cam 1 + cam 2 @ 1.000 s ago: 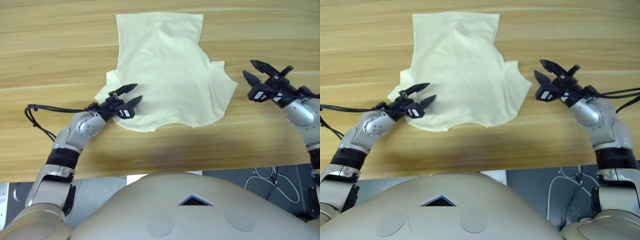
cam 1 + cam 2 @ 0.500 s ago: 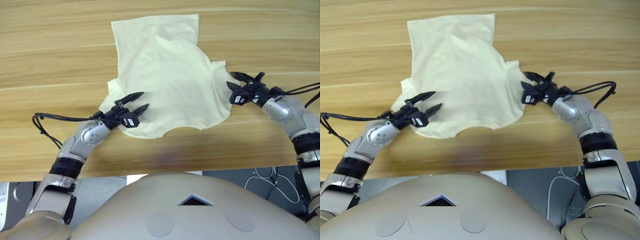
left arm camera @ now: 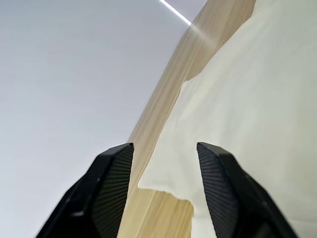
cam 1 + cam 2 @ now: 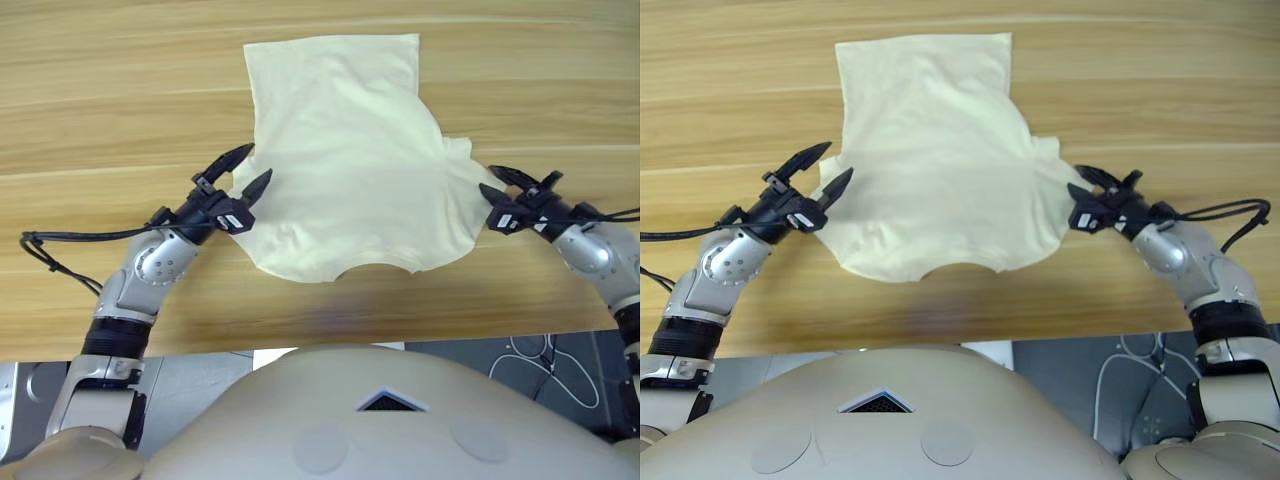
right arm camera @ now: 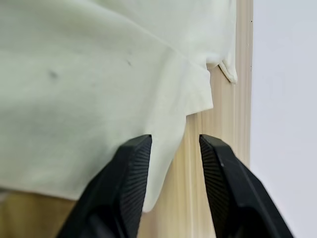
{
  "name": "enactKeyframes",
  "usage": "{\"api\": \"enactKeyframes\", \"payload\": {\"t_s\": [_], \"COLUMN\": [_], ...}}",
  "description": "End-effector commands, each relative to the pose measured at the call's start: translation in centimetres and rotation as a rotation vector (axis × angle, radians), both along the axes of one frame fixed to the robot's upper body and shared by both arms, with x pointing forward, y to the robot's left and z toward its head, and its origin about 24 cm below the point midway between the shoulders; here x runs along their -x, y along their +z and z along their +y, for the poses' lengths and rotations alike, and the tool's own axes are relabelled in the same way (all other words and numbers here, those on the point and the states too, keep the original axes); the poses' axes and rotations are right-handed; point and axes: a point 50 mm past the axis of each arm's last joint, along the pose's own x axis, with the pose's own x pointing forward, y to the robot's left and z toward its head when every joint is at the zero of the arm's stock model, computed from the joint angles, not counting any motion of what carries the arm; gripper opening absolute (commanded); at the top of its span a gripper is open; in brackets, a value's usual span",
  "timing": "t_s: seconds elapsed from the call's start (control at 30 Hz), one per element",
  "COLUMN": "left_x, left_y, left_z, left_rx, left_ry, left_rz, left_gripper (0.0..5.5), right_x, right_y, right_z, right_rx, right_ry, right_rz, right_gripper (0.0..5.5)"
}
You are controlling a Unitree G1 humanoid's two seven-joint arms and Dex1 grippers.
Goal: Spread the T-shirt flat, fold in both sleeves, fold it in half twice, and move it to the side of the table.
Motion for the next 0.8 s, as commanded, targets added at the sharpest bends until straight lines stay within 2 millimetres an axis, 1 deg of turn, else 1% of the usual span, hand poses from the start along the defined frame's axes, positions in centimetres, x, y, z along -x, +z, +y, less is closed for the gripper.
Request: {"api": "enactKeyframes", "payload": {"t_s": [0.03, 0.13, 0.2, 0.27, 0.37, 0.43, 0.5, 0.53, 0.6, 0.7, 0.8], "left_x": [0.3, 1.0, 1.6, 2.0, 2.1, 2.0, 2.0, 2.1, 2.6, 4.2, 5.1], "left_y": [-0.4, -1.6, -2.3, -2.7, -2.8, -2.9, -2.9, -2.9, -3.4, -4.7, -4.8], "left_z": [1.1, 1.3, 1.4, 1.6, 1.7, 1.5, 1.3, 1.3, 1.0, 0.8, 1.4], "left_rx": [-0.032, -0.073, -0.098, -0.113, -0.115, -0.117, -0.117, -0.115, -0.128, -0.193, -0.256], "left_ry": [0.04, 0.029, 0.017, 0.018, 0.019, 0.013, 0.004, -0.001, -0.029, -0.094, -0.147], "left_rz": [0.036, 0.107, 0.152, 0.176, 0.18, 0.177, 0.173, 0.175, 0.217, 0.321, 0.387], "left_gripper": [2.38, 2.38, 2.38, 2.38, 2.38, 2.38, 2.38, 2.38, 2.38, 2.38, 2.38], "right_x": [1.6, 1.1, 1.1, 1.5, 0.8, 0.5, -0.5, -1.0, -1.4, -1.5, -2.0], "right_y": [-0.7, 0.0, 0.4, 0.9, 2.7, 4.2, 5.7, 6.1, 6.2, 5.7, 5.1], "right_z": [0.2, 0.9, 0.7, 0.6, 0.6, 1.1, 1.5, 1.7, 2.4, 3.4, 4.7], "right_rx": [0.021, -0.018, -0.019, -0.028, -0.056, -0.11, -0.13, -0.134, -0.144, -0.145, -0.116], "right_ry": [0.026, 0.036, 0.024, 0.036, 0.036, 0.063, 0.07, 0.07, 0.096, 0.129, 0.182], "right_rz": [0.084, 0.047, 0.034, 0.055, -0.018, -0.053, -0.136, -0.167, -0.182, -0.168, -0.146], "right_gripper": [1.78, 1.78, 1.78, 1.78, 1.78, 1.78, 1.78, 1.78, 1.78, 1.78, 1.78]}}
